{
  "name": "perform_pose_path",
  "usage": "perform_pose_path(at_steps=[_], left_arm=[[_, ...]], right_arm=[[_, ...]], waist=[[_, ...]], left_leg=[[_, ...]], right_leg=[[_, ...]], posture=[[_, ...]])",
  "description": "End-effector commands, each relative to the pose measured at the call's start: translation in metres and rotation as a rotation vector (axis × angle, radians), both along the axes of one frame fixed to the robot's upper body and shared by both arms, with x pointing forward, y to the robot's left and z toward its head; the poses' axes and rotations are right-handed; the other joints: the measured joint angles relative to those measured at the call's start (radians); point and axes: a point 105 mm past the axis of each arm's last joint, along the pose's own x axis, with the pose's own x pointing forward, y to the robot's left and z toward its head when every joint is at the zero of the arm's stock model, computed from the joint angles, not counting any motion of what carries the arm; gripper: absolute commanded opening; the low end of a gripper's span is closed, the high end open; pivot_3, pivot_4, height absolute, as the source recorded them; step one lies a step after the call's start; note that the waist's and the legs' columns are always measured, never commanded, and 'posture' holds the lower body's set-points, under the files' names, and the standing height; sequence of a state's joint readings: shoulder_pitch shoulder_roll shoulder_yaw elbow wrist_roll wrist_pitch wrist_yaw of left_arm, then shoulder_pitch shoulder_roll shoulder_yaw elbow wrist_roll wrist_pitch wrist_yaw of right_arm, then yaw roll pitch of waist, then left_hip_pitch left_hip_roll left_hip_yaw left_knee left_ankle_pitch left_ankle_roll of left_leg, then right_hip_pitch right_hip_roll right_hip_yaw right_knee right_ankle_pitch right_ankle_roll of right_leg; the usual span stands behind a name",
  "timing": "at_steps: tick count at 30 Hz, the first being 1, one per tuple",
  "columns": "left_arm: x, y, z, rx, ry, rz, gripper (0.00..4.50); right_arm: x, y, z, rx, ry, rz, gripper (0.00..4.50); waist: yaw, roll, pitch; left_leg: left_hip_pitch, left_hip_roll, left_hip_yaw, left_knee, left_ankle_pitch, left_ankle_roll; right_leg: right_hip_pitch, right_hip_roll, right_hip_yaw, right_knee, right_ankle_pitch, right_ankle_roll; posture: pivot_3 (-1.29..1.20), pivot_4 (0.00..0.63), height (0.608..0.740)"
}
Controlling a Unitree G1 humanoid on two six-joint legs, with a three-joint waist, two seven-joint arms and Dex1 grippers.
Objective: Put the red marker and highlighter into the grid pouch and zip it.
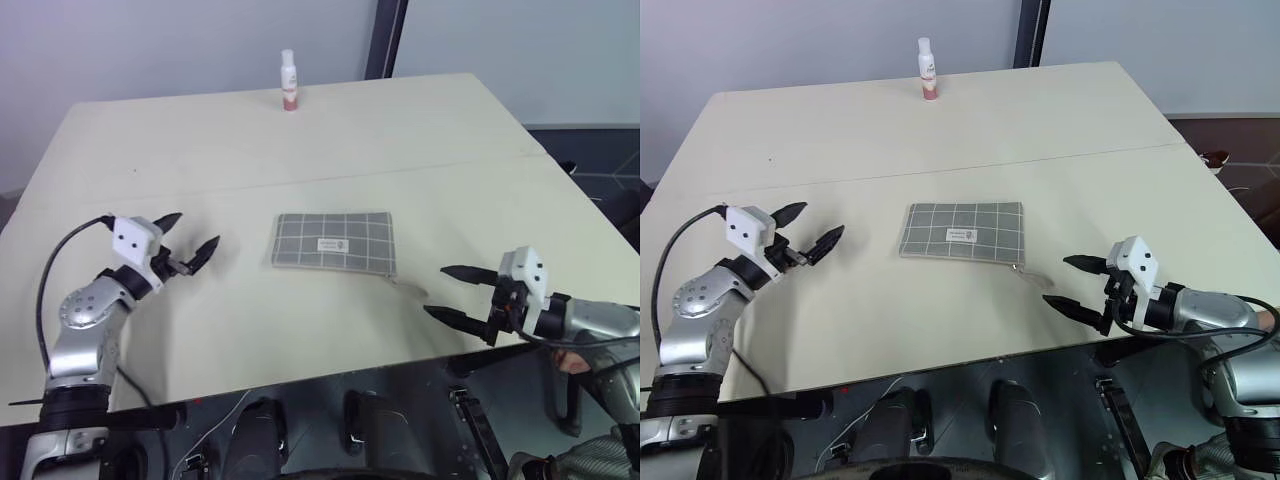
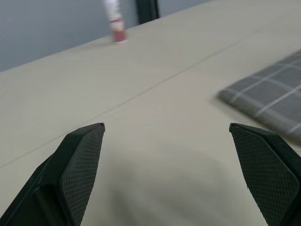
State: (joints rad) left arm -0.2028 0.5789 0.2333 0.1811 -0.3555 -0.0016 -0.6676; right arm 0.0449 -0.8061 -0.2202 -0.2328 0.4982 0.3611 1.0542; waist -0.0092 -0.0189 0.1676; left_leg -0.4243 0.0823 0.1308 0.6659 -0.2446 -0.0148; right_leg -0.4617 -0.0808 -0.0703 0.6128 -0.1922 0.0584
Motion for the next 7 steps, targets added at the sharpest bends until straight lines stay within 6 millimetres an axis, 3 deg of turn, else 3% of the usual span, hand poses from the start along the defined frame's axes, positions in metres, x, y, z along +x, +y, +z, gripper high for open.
perform_pose_path(at_steps=[1,7], left_arm=[[0.0045,0.0189,0.0072,0.017,-0.024,0.075,4.46],[0.0066,0.0183,0.0064,0.03,-0.048,0.056,4.46]], right_arm=[[0.0017,-0.0006,0.0061,-0.006,-0.042,0.008,4.44],[0.0044,-0.0017,0.0008,-0.014,-0.047,-0.005,4.44]], waist=[[0.0,0.0,0.0],[0.001,0.0,0.0]], left_leg=[[0.0,0.0,0.0,0.0,0.0,0.0],[0.0,0.0,0.0,0.0,0.0,0.0]], right_leg=[[0.0,0.0,0.0,0.0,0.0,0.0],[0.0,0.0,0.0,0.0,0.0,0.0]], posture=[[0.0,0.15,0.74],[0.0,0.15,0.74]])
